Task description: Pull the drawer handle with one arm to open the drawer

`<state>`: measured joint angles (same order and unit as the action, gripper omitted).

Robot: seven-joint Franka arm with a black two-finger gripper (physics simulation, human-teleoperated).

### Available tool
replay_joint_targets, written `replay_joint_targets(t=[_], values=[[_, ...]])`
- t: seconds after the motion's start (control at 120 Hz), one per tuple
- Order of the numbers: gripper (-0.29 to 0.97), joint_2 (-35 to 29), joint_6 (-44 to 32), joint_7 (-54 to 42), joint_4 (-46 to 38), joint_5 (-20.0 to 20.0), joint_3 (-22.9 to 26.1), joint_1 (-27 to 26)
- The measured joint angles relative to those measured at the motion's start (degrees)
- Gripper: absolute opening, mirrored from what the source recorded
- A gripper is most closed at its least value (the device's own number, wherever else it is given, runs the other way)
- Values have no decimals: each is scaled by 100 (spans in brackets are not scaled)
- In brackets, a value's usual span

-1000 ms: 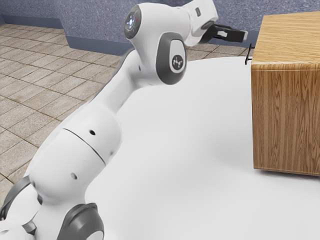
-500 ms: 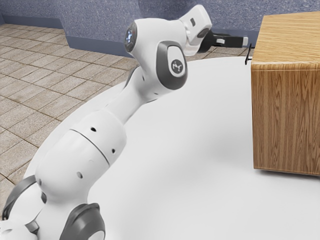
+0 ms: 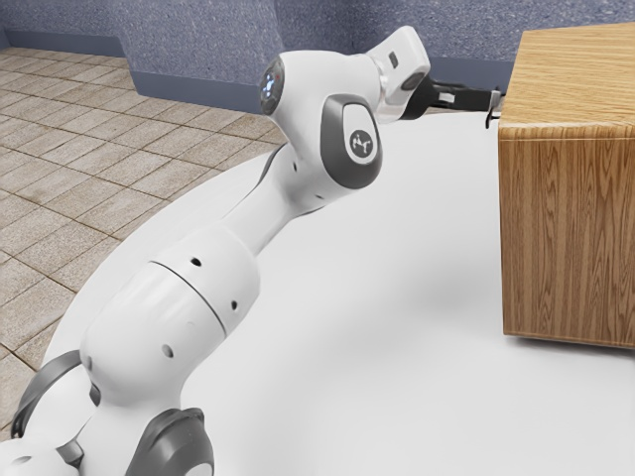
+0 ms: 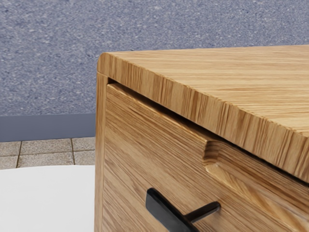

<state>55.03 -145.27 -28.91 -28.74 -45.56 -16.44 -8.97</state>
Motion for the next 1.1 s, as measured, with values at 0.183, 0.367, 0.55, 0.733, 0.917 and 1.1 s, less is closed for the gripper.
replay_joint_targets(t=[0.183, 0.367, 0.55, 0.733, 0.917, 1.1], values=[[67, 48, -2, -2, -20, -81, -4, 7], [67, -149, -2, -1, -297, -35, -21, -37], [67, -768, -8, -72, -1272, -55, -31, -47], [68, -1766, -21, -207, -2618, 39, -65, -73], [68, -2368, -67, -347, -3498, 6, -81, -77], [68, -2814, -135, -486, -4125, -26, -144, -73]])
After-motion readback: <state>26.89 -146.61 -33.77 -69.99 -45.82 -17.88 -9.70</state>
